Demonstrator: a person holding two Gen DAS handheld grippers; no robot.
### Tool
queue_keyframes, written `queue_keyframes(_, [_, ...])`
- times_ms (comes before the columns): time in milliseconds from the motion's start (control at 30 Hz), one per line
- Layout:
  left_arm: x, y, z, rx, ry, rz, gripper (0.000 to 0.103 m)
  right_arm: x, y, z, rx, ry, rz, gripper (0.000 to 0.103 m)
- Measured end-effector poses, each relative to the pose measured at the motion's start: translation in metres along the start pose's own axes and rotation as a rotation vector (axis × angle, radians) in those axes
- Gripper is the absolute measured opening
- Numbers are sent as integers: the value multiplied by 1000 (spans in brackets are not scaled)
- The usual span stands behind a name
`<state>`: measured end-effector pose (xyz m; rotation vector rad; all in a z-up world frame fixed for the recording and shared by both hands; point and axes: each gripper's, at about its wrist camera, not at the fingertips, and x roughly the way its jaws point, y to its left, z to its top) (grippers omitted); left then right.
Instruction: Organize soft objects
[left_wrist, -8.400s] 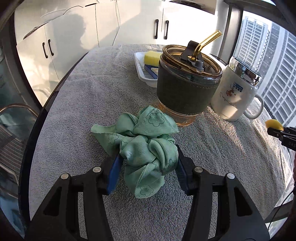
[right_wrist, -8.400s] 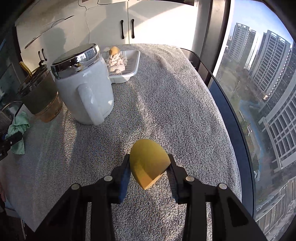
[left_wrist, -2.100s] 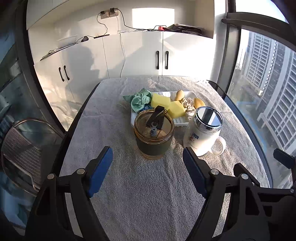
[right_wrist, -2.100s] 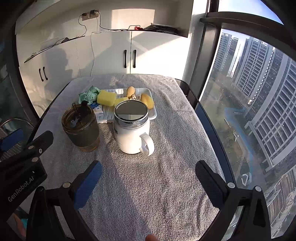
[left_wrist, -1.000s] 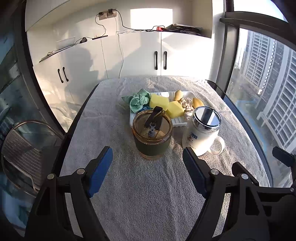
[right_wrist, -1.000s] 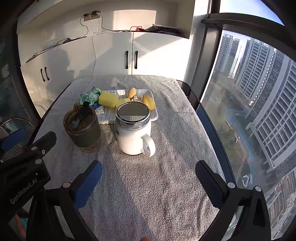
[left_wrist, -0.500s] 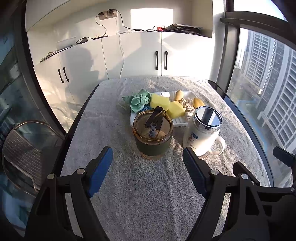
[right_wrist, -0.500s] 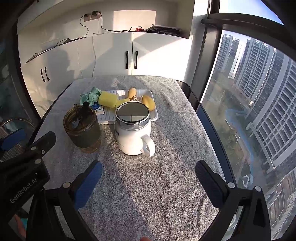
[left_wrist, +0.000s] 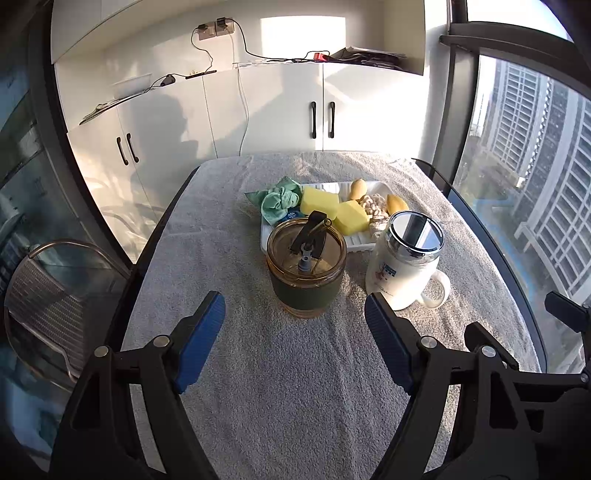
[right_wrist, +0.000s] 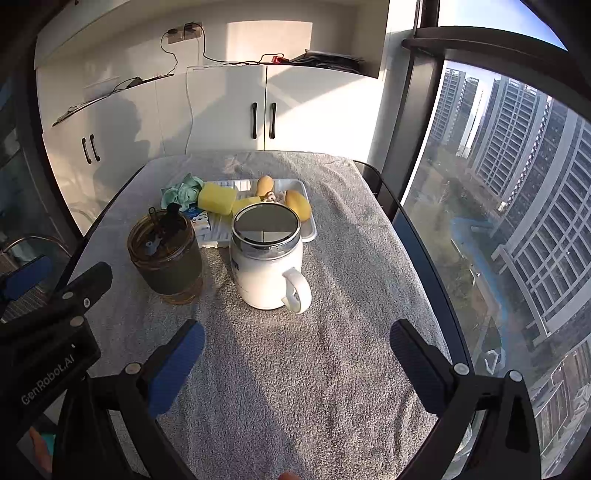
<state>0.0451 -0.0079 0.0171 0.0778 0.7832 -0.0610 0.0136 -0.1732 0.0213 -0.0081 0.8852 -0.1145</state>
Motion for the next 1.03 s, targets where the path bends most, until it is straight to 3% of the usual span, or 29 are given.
queue_keyframes(100, [0,0,-1,-4,3,-6,77,0,0,0,-1,-1,0,103])
queue_keyframes(367, [32,19,-4,-115,108,-144,77,0,-2,-3,-6,-2,-2,103])
queue_keyframes(467, [37,26,-7,-140,61,-121,76,3,-5,-5,-4,7,-10,102])
queue_keyframes(667, [14,33,1,-155,-74,-189,77,9,-11,-7,4,25,-29,103])
queue_keyframes(767, [7,26,7,-111,-82,-140,77,11,-13,-8,13,32,-31,103])
queue_keyframes(933, [-4,9,10,-22,-116,16,77,9,-14,-9,10,27,-31,102])
queue_keyframes(967, [-4,7,10,-12,-102,7,77,9,-14,-8,8,24,-33,102])
queue_keyframes(1033, [0,8,11,-30,-54,-97,77,9,-13,-8,5,24,-31,103])
